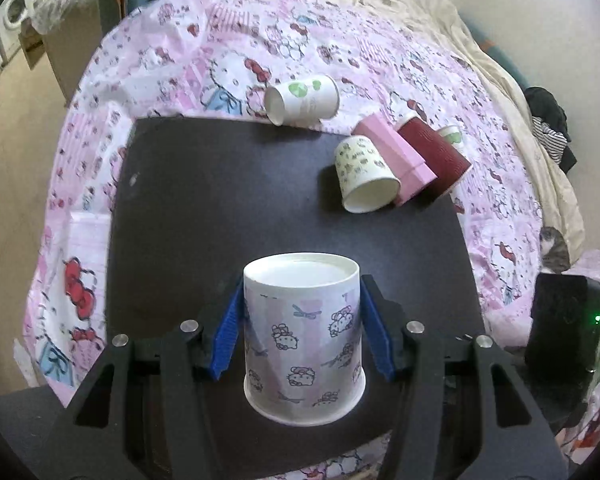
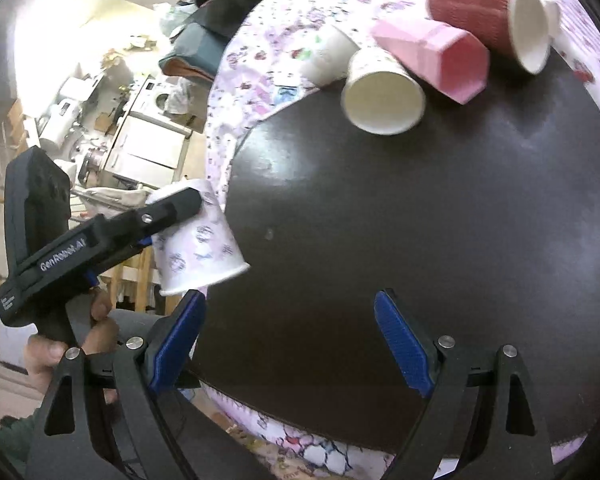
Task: Flip cup upside down
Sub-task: 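Rotate the white cup in the left gripper so its rim faces up, then lower the white cup onto the dark board and open the left gripper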
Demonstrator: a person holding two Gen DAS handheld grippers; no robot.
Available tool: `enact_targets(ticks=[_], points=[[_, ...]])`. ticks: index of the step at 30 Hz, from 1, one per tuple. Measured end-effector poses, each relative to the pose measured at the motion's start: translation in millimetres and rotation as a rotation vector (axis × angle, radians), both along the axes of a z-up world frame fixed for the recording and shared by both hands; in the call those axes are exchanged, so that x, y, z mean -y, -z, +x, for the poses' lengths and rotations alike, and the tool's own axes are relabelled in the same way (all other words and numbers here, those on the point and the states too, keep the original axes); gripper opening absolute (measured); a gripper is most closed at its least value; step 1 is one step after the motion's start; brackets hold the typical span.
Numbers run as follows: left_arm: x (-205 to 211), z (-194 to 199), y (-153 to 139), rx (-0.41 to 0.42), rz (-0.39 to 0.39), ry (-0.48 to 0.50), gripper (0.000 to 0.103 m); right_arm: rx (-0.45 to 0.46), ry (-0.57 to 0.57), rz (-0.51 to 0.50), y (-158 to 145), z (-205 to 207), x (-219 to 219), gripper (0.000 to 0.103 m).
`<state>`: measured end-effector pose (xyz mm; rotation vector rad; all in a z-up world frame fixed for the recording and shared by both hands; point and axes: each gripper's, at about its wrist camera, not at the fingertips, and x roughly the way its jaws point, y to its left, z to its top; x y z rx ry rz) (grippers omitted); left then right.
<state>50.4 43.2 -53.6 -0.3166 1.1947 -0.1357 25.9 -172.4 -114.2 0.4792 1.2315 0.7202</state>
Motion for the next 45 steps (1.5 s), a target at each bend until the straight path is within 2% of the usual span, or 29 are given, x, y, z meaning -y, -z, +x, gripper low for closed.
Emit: enact_targets(ticks=[6,11,16,23,28,33,35,37,38,40,45], points=[[7.0,-3.7,1.6,-0.006,0.003,0.013,0.052,-0.010,-0.049,-0.005,3.6,-0.1,-22.6,0.089],[7.5,-5.0,-1.5,0.008,0.000,0.012,0.052,-0.014,-0.041,-0.021,6.5,3.0,-22.7,0.089],[13.8,-6.1,-5.8,0.038,0.035,0.031,0.051,-0.022,-0.022,-0.068,11.7,6.4,-20.6,0.089],[19.6,-8.3,-7.6,0.047,0.043,0.061,0.051,-0.015,0.010,-0.143,17.9,10.3,-15.1,0.089],[26.0,-5.8,-8.8,0.062,0.105,0.066,0.051,-0.019,0.030,-0.143,16.3,9.9,-6.2,0.089],[48.7,17.9,-3.5,0.094,0.228,0.093,0.052,0.039,0.162,-0.147,-7.1,-2.3,44.3,0.089],[56.3,28.5,6.1,0.095,0.219,0.090,0.052,0.066,0.228,-0.147,-16.8,-5.9,66.4,0.089],[63.2,35.9,14.9,0.088,0.206,0.083,0.052,0.131,0.292,-0.154,-28.7,-10.8,86.2,0.094],[69.7,40.5,19.9,0.094,0.222,0.080,0.052,0.158,0.318,-0.168,-32.4,-12.6,92.8,0.099],[79.5,44.7,23.0,0.119,0.243,0.077,0.052,0.201,0.367,-0.206,-37.3,-16.4,107.1,0.100],[104.6,54.2,36.3,0.139,0.254,0.103,0.052,0.173,0.429,-0.197,-36.8,-14.4,130.3,0.100]])
